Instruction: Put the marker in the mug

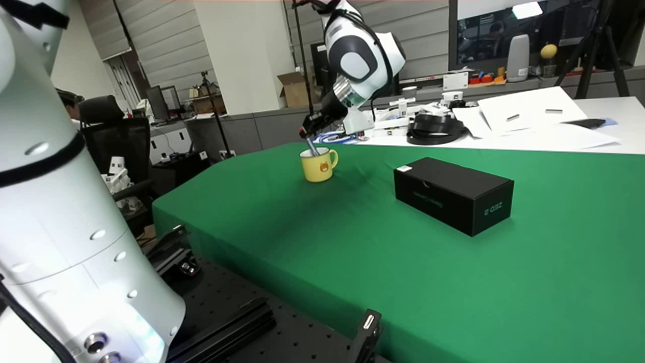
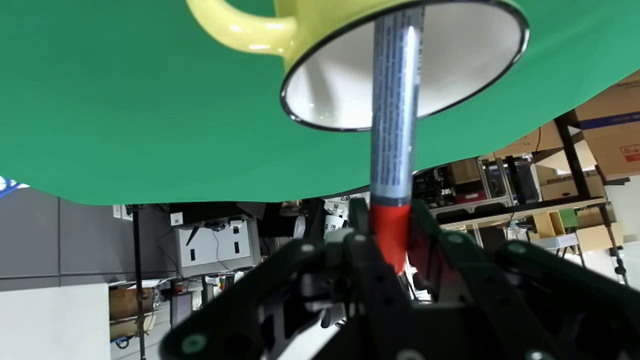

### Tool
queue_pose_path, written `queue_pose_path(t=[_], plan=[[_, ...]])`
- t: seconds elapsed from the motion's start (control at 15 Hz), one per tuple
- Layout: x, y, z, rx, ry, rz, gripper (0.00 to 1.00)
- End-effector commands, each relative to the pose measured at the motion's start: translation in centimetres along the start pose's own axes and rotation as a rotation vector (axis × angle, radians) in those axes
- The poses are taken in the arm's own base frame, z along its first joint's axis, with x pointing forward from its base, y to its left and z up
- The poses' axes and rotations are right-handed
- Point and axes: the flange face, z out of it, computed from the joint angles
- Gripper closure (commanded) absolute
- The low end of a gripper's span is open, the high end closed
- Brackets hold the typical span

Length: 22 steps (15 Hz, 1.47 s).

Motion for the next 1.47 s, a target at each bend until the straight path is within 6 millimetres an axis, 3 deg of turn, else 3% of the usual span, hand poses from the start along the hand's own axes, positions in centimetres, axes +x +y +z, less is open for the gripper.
queue_pose_path(t=[0.0,0.13,0.6,0.87,1.4], plan=[[0.8,0.4,-0.8,0.016,0.023,0.006,0.51],[1.9,0.4,-1.7,0.006,0.012,-0.007,0.48],[6.4,0.2,-4.8,-0.033,-0.017,-0.070,0.02],[7.3,0.0,-5.3,-0.028,-0.031,-0.074,0.00],[6.5,0.1,-4.8,-0.024,-0.043,-0.081,0.00]])
